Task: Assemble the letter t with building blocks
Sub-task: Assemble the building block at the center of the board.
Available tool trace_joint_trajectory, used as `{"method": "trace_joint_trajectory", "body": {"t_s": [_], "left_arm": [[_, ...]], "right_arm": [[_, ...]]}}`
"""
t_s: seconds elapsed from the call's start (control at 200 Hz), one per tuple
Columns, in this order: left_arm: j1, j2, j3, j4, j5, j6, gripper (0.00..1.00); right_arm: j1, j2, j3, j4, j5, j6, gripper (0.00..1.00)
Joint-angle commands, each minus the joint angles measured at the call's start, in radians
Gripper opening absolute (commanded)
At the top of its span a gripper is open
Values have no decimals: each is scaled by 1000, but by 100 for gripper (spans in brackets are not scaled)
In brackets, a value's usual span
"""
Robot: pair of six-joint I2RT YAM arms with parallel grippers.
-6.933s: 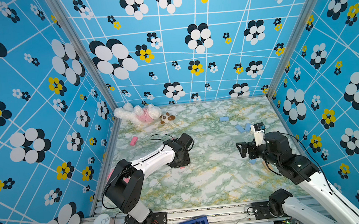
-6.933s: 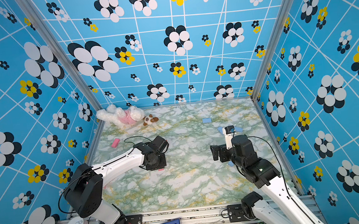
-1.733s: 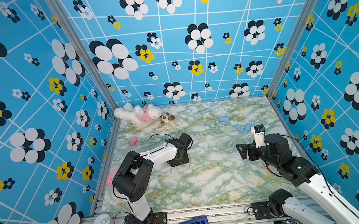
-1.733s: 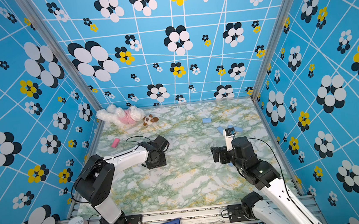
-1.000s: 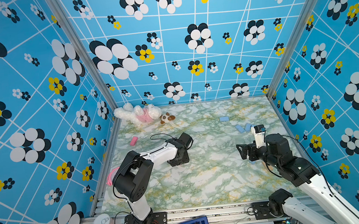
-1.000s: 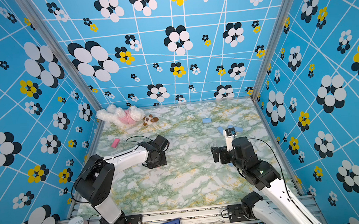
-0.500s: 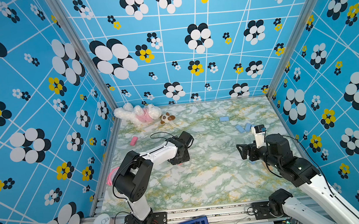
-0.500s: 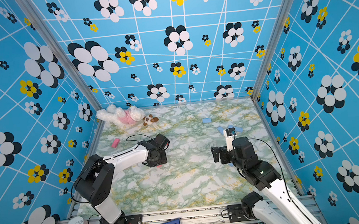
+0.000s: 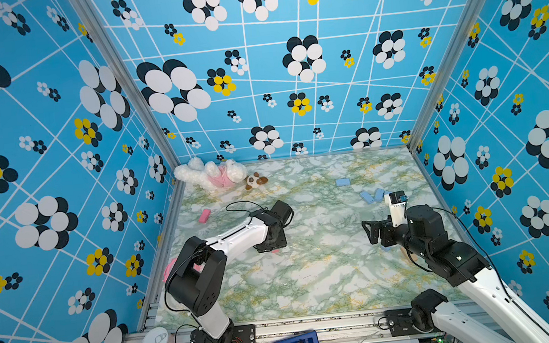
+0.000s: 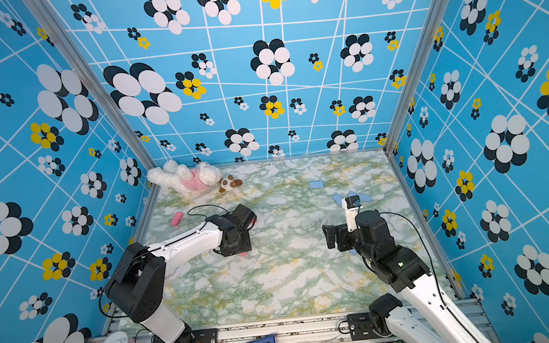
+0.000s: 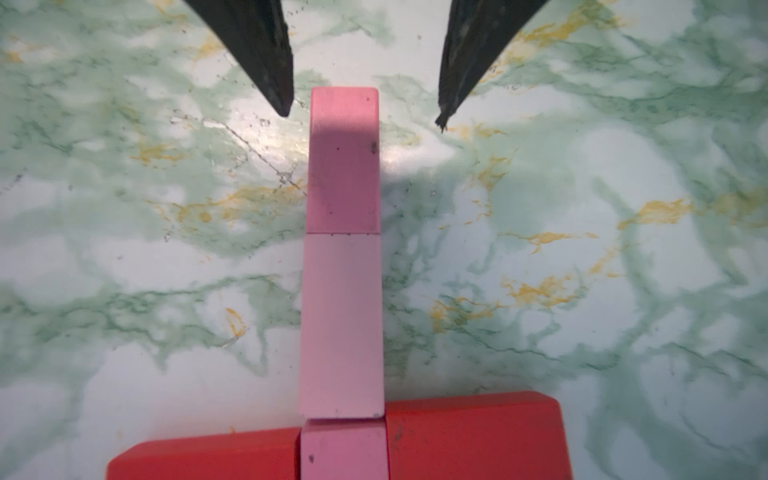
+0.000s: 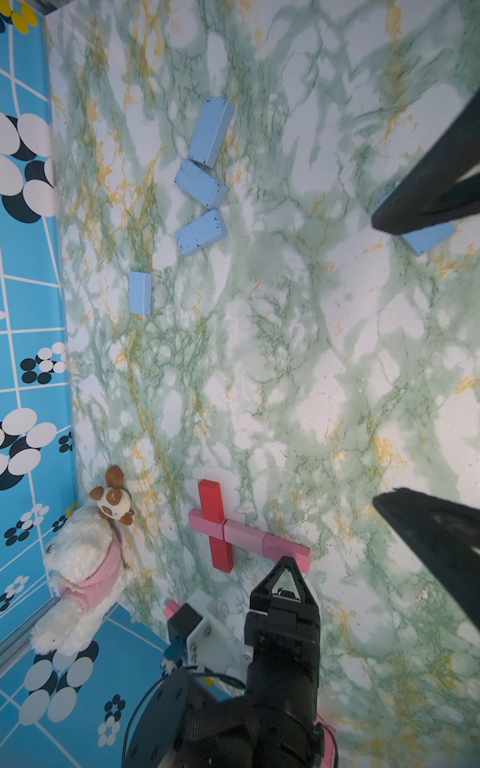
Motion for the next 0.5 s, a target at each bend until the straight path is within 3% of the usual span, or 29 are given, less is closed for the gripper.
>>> {"method": "trace_joint_trajectory", "body": {"t_s": [0.0,0.125,0.25,0.39,0.495], "left_arm": [[23,-130,22,-79,-44,24,61],[145,-250,62,-119,-15,83,67],[379,-312,137,-169,46,202,72],[644,-252,247,-202,184,322,69],[749,-160,333,-227,209,400,64]], "right_arm": [[8,-7,-16,1,14,13,99],[8,-7,-15,2,12,13,99],[9,-5,-15,3,12,12,99],[8,-7,-14,7,12,10,99],[8,-8,-14,8,14,10,99]]}}
